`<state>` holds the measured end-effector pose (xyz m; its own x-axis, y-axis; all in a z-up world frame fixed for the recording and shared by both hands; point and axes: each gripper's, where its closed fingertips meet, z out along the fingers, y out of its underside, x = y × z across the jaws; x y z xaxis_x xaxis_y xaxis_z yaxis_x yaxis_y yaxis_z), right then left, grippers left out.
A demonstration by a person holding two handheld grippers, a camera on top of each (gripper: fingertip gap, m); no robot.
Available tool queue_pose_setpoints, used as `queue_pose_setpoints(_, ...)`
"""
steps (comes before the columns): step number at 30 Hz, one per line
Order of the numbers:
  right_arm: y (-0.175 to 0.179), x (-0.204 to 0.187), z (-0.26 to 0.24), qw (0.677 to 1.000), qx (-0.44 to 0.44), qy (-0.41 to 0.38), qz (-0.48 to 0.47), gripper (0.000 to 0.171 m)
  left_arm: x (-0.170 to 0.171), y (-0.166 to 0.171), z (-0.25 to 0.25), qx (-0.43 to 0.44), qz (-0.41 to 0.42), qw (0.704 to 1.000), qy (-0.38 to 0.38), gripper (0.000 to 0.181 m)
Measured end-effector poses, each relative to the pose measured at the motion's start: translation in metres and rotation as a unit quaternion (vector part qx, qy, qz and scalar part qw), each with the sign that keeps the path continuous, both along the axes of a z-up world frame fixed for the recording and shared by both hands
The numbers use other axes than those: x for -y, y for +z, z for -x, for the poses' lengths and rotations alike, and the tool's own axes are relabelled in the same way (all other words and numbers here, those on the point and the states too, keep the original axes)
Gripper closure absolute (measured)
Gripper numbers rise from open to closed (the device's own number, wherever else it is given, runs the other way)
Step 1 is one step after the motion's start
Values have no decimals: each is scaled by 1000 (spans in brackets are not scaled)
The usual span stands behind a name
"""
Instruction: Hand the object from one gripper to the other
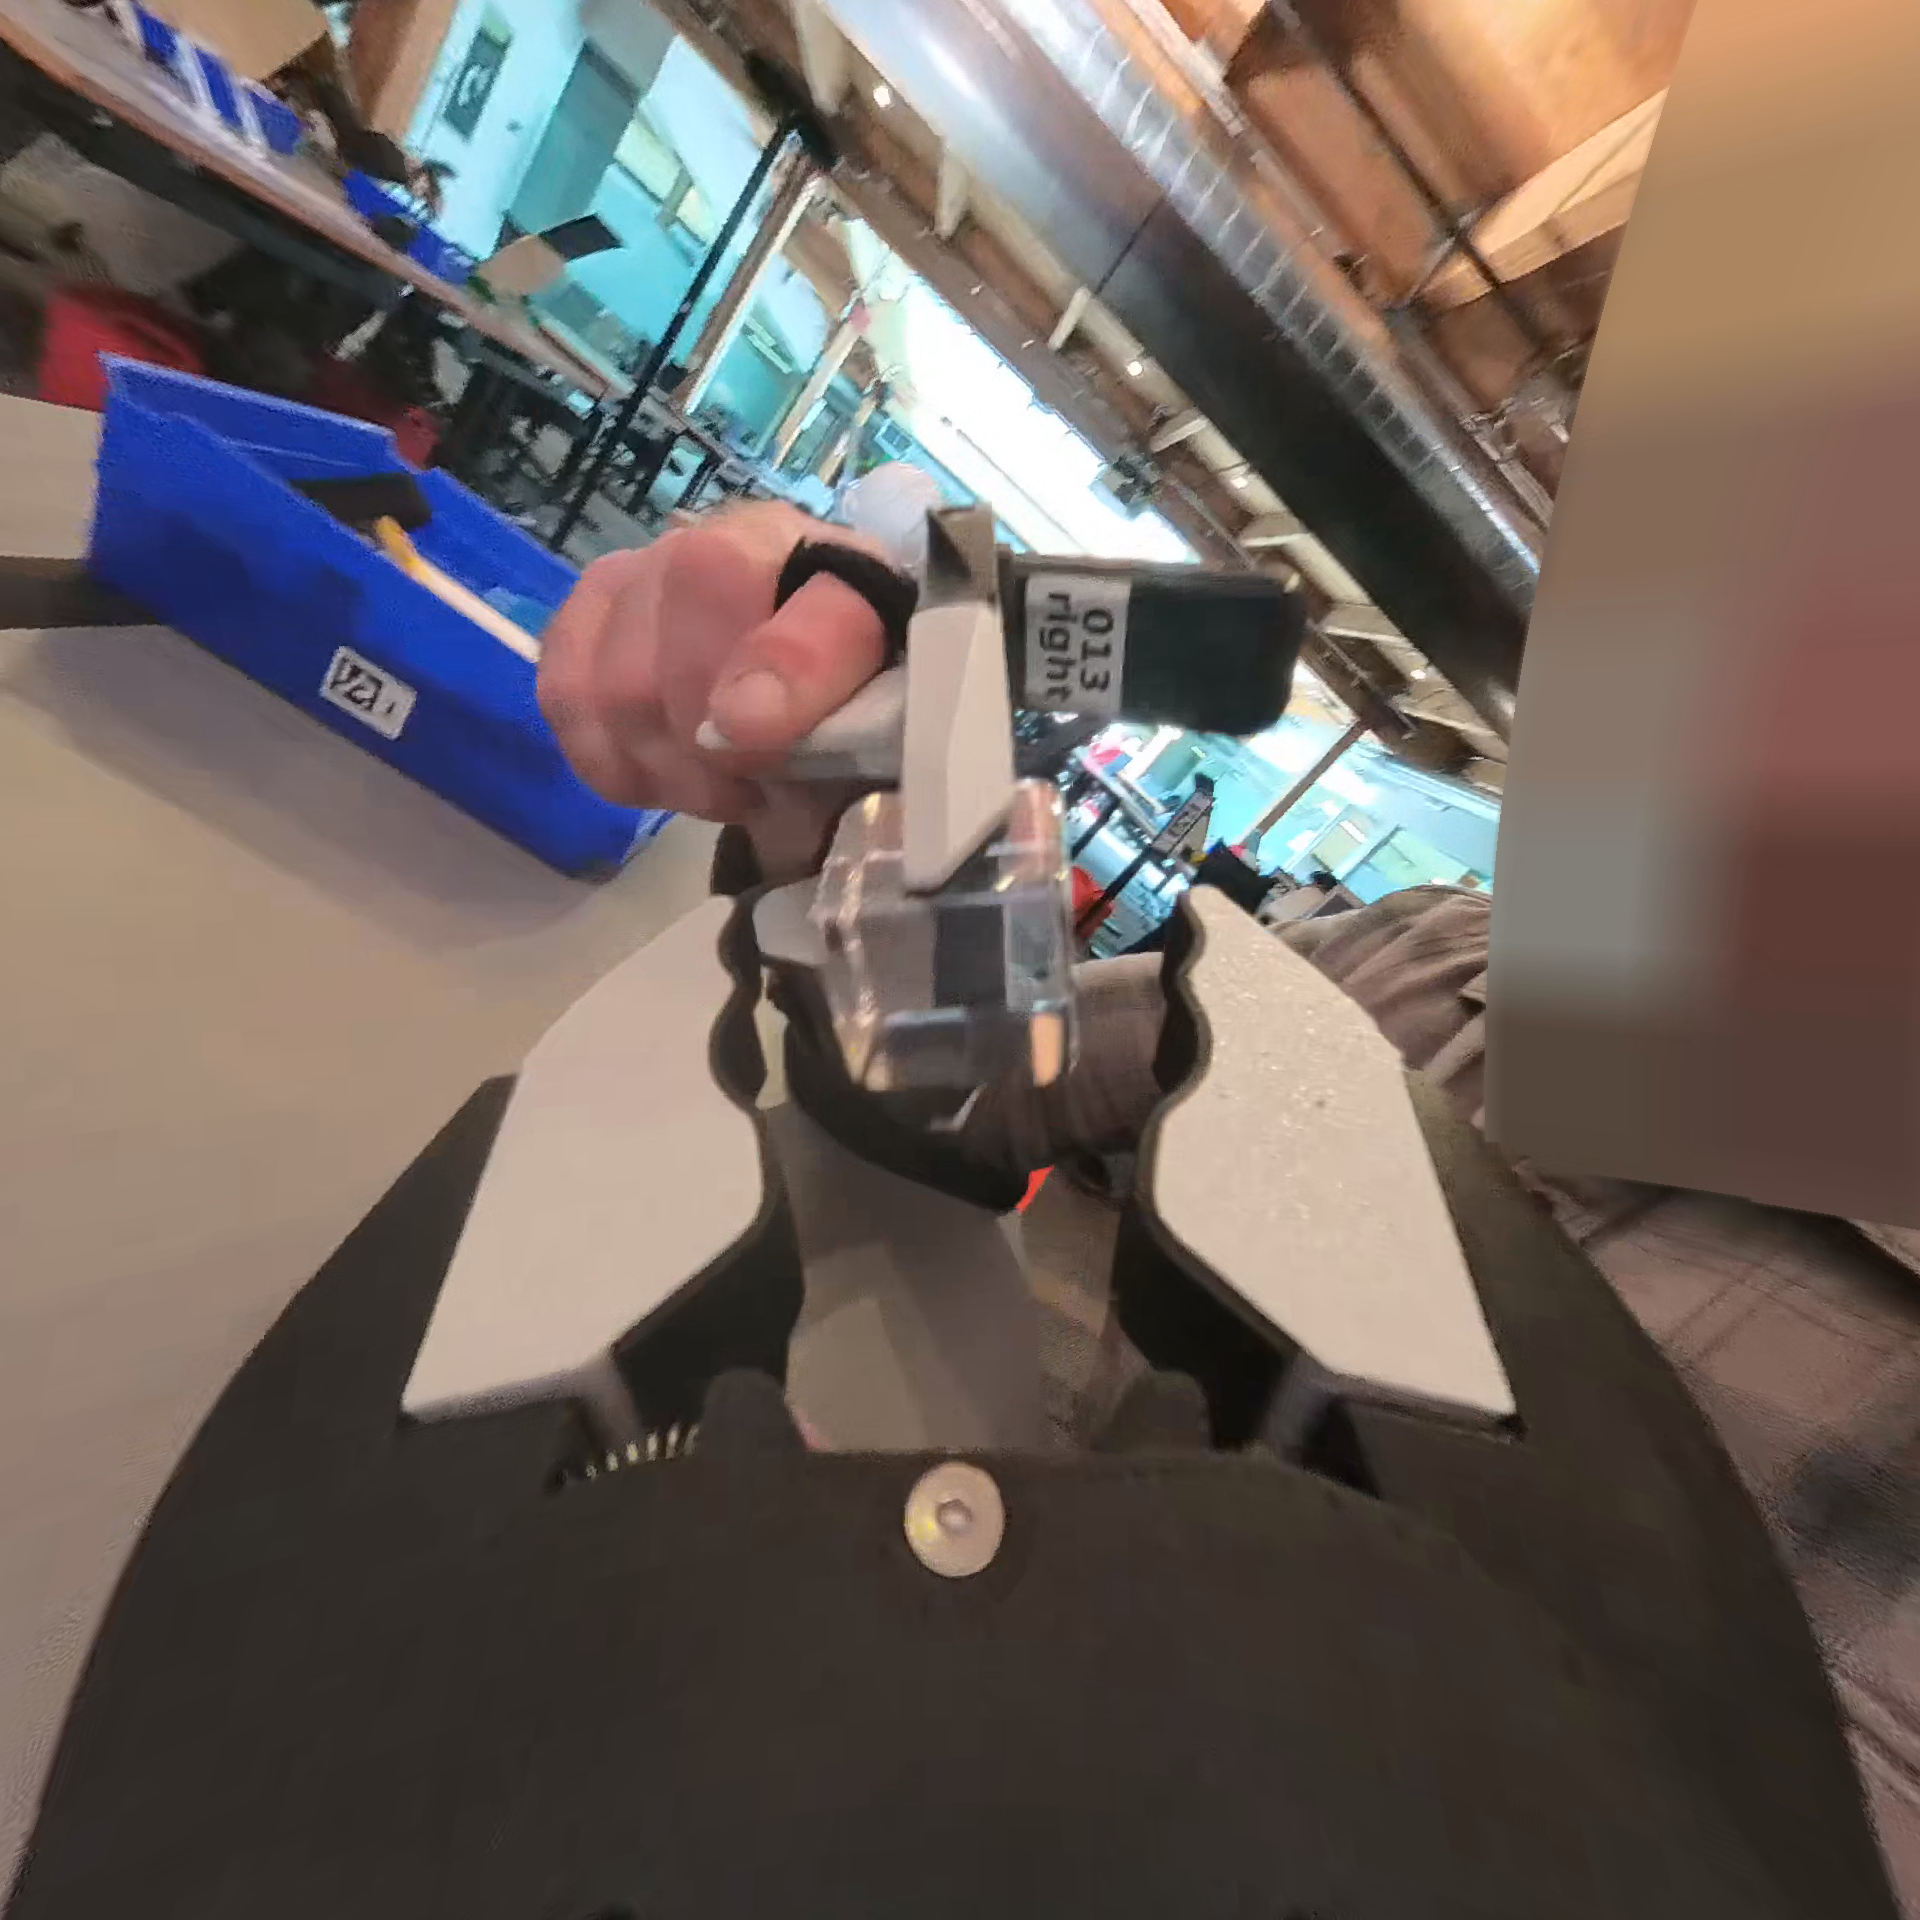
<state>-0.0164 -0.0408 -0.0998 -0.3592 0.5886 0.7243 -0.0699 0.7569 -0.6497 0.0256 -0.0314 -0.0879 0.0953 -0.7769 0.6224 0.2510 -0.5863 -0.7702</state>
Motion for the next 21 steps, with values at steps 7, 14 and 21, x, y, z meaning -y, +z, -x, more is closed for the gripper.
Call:
queue_pose_setpoints(7, -8, 4, 5, 999, 5, -10, -51, 129, -1, -6, -4, -24, -42, 998, 38, 134)
queue_pose_setpoints(14, 0, -35, 5, 994, 34, -98, 46, 107, -30, -9, 30, -251, -253, 904, 236, 134)
queue_pose_setpoints(21, 16, -62, 9, 935, 73, -125, 324, 118, -62, 10, 83, -576, -499, 510, 398, 134)
